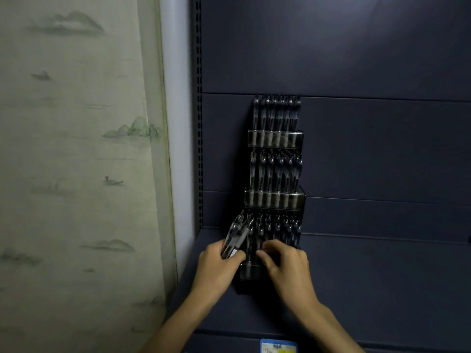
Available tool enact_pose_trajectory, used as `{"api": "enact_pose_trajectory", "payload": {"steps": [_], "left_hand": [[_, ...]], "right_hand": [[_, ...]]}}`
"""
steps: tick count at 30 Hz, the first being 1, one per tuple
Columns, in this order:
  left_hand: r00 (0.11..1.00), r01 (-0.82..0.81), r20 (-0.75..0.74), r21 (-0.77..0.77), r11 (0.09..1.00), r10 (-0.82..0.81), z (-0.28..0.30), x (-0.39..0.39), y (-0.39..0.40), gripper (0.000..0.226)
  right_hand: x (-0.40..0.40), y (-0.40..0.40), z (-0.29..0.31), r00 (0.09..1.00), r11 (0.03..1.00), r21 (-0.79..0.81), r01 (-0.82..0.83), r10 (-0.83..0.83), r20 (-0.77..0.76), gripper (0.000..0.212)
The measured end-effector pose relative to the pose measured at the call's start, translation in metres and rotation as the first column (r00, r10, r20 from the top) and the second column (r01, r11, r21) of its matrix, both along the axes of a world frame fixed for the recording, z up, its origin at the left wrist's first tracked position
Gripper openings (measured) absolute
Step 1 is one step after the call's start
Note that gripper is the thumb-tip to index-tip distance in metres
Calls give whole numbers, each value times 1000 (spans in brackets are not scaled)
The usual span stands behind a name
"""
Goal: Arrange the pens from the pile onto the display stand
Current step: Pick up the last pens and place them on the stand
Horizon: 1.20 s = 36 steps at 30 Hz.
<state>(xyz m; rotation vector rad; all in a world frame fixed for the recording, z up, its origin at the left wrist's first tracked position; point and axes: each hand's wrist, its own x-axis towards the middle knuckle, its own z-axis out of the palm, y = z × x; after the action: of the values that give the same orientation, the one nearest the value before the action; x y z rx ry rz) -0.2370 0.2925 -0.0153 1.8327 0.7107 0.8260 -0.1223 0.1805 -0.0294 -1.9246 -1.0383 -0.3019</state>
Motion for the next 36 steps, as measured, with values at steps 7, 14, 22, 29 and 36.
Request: {"api": "enact_pose_trajectory", "payload": {"steps": [7, 14, 22, 29, 36], "left_hand": [[1000, -17, -12, 71, 997, 18, 0, -2, -7, 36], [992, -40, -105, 222, 974, 65, -6, -3, -10, 3], [978, -69, -160, 365, 928, 136, -2, -4, -20, 24], [983, -73, -132, 342, 937, 125, -1, -5, -7, 24], [984, -132, -70, 314, 940, 162, -3, -12, 1, 37]], "right_hand": [[-15, -17, 14, 996, 988, 156, 15, 0, -92, 15], [-44, -19, 39, 890, 948, 254, -191, 276, -363, 11], [-48, -14, 27, 823, 921, 301, -247, 364, -437, 10], [-30, -24, 51, 713, 750, 660, -45, 487, -505, 13], [8, -39, 50, 953, 875, 483, -8, 153, -261, 13]]}}
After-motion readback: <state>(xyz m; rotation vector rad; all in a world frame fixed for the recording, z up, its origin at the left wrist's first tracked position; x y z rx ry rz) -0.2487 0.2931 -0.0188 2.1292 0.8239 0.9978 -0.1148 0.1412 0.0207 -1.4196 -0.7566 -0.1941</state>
